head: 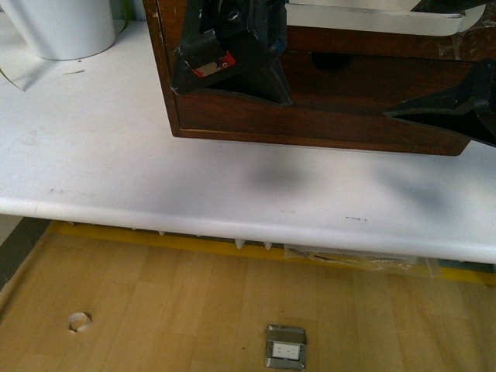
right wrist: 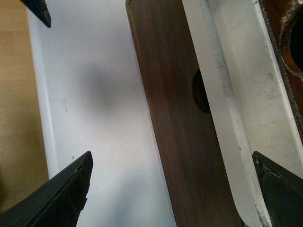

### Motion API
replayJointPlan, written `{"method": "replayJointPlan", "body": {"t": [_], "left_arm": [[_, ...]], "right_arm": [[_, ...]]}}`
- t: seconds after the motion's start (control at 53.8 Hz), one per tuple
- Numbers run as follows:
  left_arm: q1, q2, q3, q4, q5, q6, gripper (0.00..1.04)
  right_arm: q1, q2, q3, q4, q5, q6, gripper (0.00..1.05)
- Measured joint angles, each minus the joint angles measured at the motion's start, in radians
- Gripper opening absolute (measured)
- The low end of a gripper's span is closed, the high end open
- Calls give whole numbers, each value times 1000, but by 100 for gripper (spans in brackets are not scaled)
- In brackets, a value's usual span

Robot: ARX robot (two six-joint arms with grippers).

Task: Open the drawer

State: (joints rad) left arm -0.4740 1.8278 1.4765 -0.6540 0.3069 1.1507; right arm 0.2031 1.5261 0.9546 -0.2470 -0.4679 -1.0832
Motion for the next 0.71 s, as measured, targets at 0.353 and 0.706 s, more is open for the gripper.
{"method": "replayJointPlan", "body": {"t": [0.353,0.706], "left_arm": [[-8,-64,-68,-37,-1,58,99],[-23,-196,-227,-27,13,105,99]], "right_arm": [[-1,-64,-35,-87,-38,-83,96],[10,-216,-165,-136,-66,-156,96]]}}
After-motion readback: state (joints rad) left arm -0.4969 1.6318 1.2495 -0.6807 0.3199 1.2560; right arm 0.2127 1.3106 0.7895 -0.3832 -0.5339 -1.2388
